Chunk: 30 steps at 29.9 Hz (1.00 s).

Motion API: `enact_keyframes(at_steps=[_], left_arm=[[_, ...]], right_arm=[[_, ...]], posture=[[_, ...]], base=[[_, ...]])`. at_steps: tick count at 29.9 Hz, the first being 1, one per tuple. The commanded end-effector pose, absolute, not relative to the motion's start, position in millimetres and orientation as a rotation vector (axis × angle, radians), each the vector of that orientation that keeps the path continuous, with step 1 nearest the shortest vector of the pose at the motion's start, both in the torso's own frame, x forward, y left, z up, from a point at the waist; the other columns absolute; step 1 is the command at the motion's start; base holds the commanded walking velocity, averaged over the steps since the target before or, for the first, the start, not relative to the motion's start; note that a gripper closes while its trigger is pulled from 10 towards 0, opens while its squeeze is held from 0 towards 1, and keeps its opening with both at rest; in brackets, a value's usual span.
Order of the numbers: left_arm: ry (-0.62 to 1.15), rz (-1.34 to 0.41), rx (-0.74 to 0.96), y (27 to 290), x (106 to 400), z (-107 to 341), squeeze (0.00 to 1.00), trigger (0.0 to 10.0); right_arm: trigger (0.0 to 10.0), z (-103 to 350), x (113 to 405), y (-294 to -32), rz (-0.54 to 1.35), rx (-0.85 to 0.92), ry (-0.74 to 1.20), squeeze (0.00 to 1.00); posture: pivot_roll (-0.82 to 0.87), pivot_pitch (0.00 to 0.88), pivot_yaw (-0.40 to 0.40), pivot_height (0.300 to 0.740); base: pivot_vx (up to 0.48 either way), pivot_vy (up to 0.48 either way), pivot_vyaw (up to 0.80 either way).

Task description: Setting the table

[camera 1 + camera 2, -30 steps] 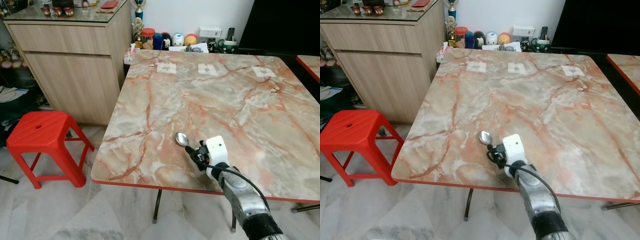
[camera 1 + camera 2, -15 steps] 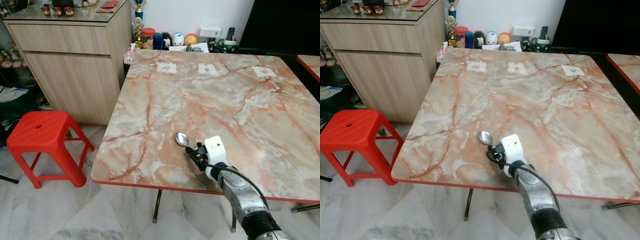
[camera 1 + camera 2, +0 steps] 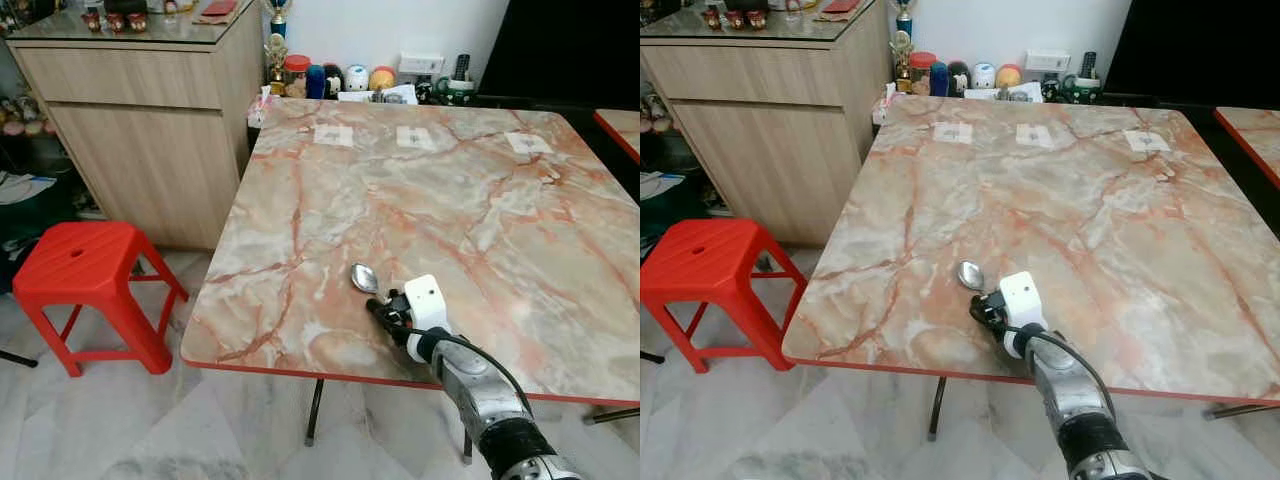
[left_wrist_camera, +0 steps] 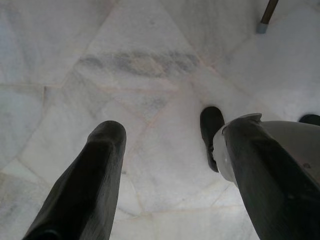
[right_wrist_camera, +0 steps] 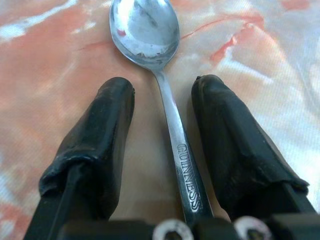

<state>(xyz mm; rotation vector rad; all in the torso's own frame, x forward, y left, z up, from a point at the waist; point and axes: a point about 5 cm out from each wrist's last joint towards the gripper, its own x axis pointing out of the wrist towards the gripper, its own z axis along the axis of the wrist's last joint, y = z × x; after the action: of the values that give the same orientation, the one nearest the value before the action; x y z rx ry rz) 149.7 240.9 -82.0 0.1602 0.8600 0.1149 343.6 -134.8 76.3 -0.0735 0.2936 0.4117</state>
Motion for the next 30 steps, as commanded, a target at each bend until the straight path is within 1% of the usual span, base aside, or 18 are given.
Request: enact_keyframes(at_steps=[1,4,5,6,7,8,10,30], left_arm=[[0.895,0.104,0.169,241.5,141.6,-85.4,0.00,10.0],[0.900,0.104,0.167,241.3,141.1,-85.8,0.00,10.0],[0.901,0.103,0.166,241.2,141.0,-85.9,0.00,10.0],[0.901,0.102,0.167,241.0,140.9,-86.0,0.00,10.0],[0.903,0.100,0.165,240.7,140.7,-86.2,0.00,10.0],[0.903,0.100,0.165,240.6,140.7,-86.2,0.00,10.0],[0.905,0.097,0.163,240.3,140.5,-86.4,0.00,10.0],[0.911,0.076,0.142,234.9,139.8,-88.1,0.00,10.0]], right_arm=[[10.0,65.3,339.0,-133.0,0.434,-0.072,0.360,0.00],[10.0,60.7,336.7,-133.3,0.443,-0.079,0.386,0.00],[8.5,59.9,336.5,-133.5,0.444,-0.080,0.391,0.00],[8.5,59.1,336.2,-133.8,0.444,-0.081,0.397,0.00],[4.4,57.5,335.5,-134.4,0.442,-0.086,0.406,0.00],[4.4,57.1,335.4,-134.6,0.442,-0.087,0.407,0.00],[0.0,56.0,335.4,-135.5,0.431,-0.087,0.411,0.00],[0.0,50.4,332.8,-133.4,0.438,-0.098,0.433,0.00]], posture=[[0.06,0.117,-0.030,0.740],[0.06,0.119,-0.030,0.740],[0.06,0.119,-0.030,0.740],[0.06,0.119,-0.030,0.740],[0.06,0.119,-0.030,0.740],[0.06,0.119,-0.030,0.740],[0.06,0.121,-0.030,0.740],[0.06,0.121,-0.031,0.740]], base=[[0.000,0.000,0.00],[0.000,0.000,0.00],[0.000,0.000,0.00],[0.000,0.000,0.00],[0.000,0.000,0.00],[0.000,0.000,0.00],[0.000,0.000,0.00],[0.000,0.000,0.00]])
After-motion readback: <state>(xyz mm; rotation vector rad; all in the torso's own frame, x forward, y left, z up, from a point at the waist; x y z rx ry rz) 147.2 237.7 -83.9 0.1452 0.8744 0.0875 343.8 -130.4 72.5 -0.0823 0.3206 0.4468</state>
